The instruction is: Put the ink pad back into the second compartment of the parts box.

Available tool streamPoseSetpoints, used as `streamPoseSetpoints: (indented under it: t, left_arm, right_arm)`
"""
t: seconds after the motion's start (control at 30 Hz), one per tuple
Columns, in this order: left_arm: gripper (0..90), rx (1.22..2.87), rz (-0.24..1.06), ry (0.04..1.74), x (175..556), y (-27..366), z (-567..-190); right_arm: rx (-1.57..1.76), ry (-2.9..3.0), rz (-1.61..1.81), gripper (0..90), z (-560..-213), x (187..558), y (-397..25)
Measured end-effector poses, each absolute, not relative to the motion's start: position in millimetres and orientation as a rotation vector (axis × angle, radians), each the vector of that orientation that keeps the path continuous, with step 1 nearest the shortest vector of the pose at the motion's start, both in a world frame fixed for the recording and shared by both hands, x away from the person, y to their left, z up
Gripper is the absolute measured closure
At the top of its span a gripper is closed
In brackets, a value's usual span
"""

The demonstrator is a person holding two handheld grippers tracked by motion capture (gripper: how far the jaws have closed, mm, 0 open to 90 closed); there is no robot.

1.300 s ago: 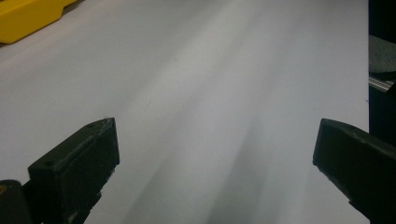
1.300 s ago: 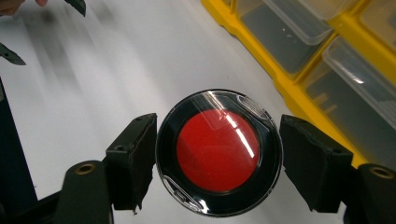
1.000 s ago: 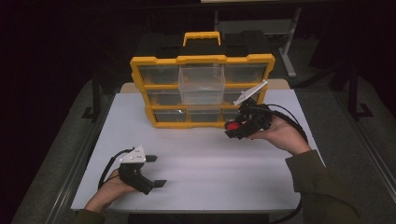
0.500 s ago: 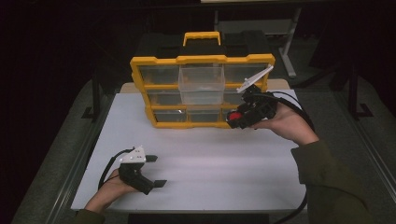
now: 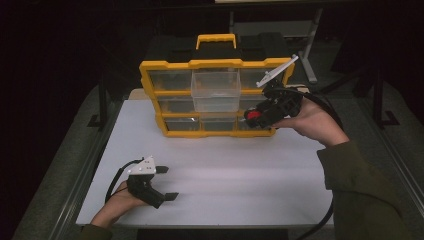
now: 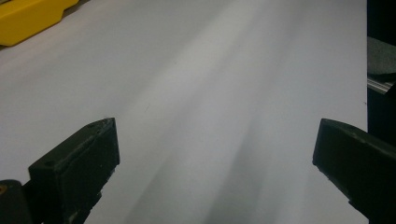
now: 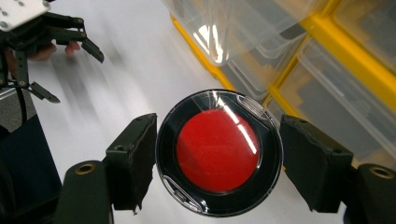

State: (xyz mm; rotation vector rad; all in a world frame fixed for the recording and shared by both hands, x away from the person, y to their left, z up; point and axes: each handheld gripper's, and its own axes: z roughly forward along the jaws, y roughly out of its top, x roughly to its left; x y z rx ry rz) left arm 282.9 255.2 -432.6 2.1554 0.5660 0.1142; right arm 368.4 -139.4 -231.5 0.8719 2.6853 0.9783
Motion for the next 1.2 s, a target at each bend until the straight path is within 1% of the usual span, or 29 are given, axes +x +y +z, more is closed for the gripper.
streamPoseSetpoints:
  t: [0.53, 1.2]
  left_arm:
    - [0.0, 2.159, 0.11, 0.56, 282.5, 254.2, -432.8]
    - [0.0, 2.158, 0.112, 0.557, 282.4, 253.9, -432.8]
  right_arm:
    - [0.849, 2.642, 0.981, 28.7, -193.2, 373.9, -140.0]
    - [0.827, 2.609, 0.995, 28.7, -158.6, 380.5, -130.4]
